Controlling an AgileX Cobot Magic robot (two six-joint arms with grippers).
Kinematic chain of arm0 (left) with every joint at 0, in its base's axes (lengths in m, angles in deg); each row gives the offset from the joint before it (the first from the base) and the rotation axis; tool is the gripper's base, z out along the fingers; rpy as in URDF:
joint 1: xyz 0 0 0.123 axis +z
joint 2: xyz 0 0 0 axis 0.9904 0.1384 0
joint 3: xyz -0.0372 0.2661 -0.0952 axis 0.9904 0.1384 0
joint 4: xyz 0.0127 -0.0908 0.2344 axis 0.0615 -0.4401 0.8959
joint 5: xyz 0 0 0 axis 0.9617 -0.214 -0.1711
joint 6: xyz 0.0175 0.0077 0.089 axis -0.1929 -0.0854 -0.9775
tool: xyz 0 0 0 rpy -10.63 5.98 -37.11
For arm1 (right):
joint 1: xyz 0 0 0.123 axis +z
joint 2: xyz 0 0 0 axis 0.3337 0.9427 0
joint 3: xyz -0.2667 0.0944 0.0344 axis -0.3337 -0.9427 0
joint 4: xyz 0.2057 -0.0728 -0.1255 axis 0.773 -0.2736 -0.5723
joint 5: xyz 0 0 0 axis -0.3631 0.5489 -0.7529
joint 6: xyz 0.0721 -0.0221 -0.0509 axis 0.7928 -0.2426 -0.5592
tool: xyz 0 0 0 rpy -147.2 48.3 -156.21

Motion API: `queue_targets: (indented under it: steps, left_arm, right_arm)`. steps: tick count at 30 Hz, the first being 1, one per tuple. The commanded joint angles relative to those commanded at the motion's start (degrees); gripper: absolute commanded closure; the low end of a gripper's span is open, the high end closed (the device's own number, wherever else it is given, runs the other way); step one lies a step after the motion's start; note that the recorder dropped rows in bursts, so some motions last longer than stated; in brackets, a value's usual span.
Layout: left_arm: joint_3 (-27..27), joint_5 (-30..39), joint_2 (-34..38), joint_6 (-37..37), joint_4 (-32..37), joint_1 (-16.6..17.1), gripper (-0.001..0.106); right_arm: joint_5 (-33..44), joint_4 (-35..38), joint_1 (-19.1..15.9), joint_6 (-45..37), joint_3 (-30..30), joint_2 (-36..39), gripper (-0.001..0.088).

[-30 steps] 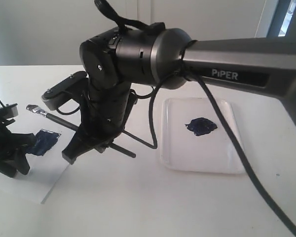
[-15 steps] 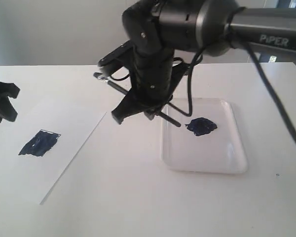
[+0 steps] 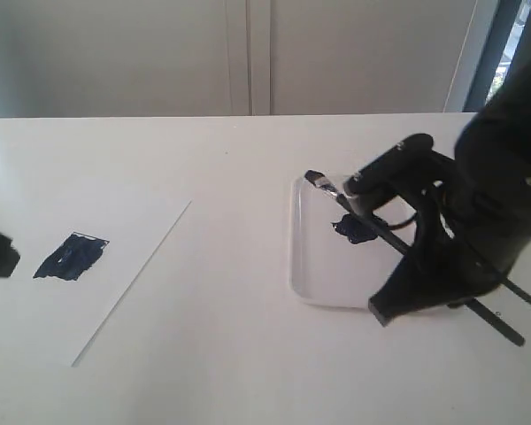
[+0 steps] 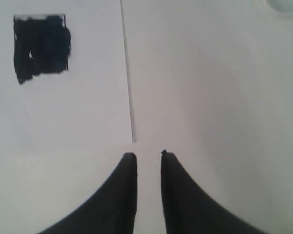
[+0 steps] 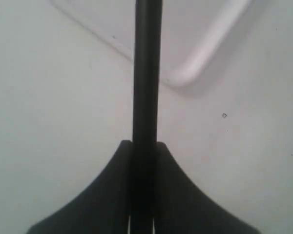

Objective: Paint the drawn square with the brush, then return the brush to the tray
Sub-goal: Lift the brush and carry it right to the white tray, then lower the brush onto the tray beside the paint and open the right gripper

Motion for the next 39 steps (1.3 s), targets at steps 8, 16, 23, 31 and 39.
queue_targets:
  steps: [8,16,23,31,39]
  left_arm:
    - [7.6,1.6,-14.5,4.7,0.2,0.0,0.093]
    - [11.0,7.1,-20.6,7.4,0.3,0.0,0.098]
    - [14.4,5.6,-22.0,8.2,-0.5,0.0,0.098]
    - [14.5,5.2,-22.0,7.0,-0.3,0.0,0.098]
    - [14.5,5.2,-22.0,6.5,-0.2,0.0,0.098]
  right_arm:
    - [-7.1,-8.1,0.0,6.5,-9.9,-1.1,0.0868]
    - [-9.6,-8.9,-3.5,9.0,-11.2,-1.1,0.0868]
    - [-13.0,-8.6,-4.6,9.6,-12.0,-0.9,0.0868]
    - [-16.5,-8.6,-4.6,13.8,-13.9,1.9,0.0868]
    - [-17.5,-6.3,-4.6,15.2,-13.9,4.8,0.0848]
